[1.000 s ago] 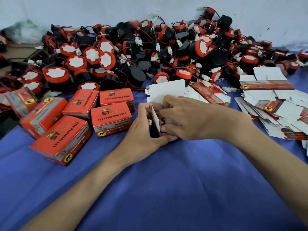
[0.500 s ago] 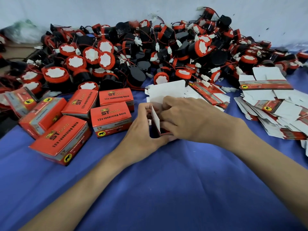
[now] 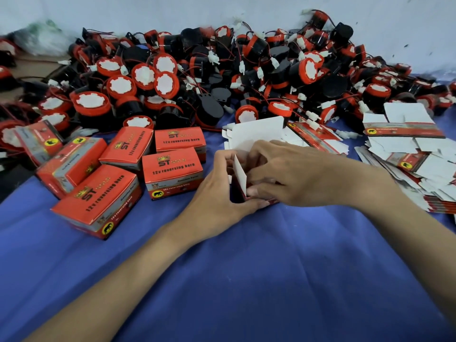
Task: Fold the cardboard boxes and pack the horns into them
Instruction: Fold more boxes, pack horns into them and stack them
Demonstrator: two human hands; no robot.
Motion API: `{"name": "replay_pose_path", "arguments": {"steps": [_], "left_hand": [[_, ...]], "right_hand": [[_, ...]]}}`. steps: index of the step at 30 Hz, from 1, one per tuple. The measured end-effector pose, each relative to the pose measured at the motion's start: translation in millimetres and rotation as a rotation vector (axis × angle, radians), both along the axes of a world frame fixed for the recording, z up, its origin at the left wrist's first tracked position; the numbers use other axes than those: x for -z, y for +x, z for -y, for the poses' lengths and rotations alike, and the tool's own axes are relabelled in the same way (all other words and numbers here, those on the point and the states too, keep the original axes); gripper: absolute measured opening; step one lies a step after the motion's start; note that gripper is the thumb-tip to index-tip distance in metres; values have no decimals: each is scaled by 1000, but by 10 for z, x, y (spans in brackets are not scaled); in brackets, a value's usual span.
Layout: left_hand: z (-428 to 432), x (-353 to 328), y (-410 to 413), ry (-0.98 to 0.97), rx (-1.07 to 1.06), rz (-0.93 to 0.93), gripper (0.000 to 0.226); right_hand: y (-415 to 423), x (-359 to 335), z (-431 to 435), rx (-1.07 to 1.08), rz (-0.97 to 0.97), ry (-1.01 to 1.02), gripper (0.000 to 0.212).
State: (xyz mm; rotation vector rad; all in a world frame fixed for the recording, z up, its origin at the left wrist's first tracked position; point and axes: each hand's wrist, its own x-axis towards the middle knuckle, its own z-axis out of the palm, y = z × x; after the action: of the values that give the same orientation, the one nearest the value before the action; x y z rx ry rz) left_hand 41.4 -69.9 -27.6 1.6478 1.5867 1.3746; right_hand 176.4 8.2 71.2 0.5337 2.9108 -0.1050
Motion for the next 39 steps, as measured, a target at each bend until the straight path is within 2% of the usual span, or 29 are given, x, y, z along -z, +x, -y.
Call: {"name": "replay_pose_path", "arguments": {"steps": [2,5,8,9,11,13,14,16,18,21,24,30,31,33,36,39], "left_hand": [[-8,9,-6,-3,1,0,69],[-8,12,-4,-1,0,-7,68],[10,-12,15,19,10,-16,59],[18,-18,19,29,19,-18,58],[36,-30,21,62,39,-19,59],[51,-40,22,65,37,-4,56],[45,-36,19,69,29,-4,51],[29,-31,18,109,-8,-35,41],[9,-40,22,139,-37,-20,39],[-1,-46,15,145,-45,46,38],[-4,-35,3,147,-79,-43,37],[-30,-78,31,233,-114,-20,90],[-31,-84,40,238,-112,-40,92],[-39,-67,34,281,-140,-132,76],[-44,-61,-17,313,-231,-233,31],[-34,-73,-55,310,-210,-229,15]], "right_hand": [[21,-11,-30,-8,-37,-47,30],[-16,48,-12,-22,-79,6,22],[-32,93,-20,-56,-80,40,23],[-24,103,-32,-69,-143,12,25],[9,153,-90,-67,-472,-21,23],[76,255,-145,35,-877,96,17],[119,332,-164,109,-1014,140,17],[201,503,-168,207,-1141,97,15],[261,663,-141,229,-1159,-5,14],[291,804,-109,176,-1165,-17,21],[324,817,-117,132,-1160,-54,24],[324,814,-93,92,-1009,-185,23],[321,802,-93,114,-996,-209,23],[321,777,-81,184,-999,-315,25],[331,794,-39,247,-1059,-575,31],[335,812,-37,232,-1163,-644,48]]}}
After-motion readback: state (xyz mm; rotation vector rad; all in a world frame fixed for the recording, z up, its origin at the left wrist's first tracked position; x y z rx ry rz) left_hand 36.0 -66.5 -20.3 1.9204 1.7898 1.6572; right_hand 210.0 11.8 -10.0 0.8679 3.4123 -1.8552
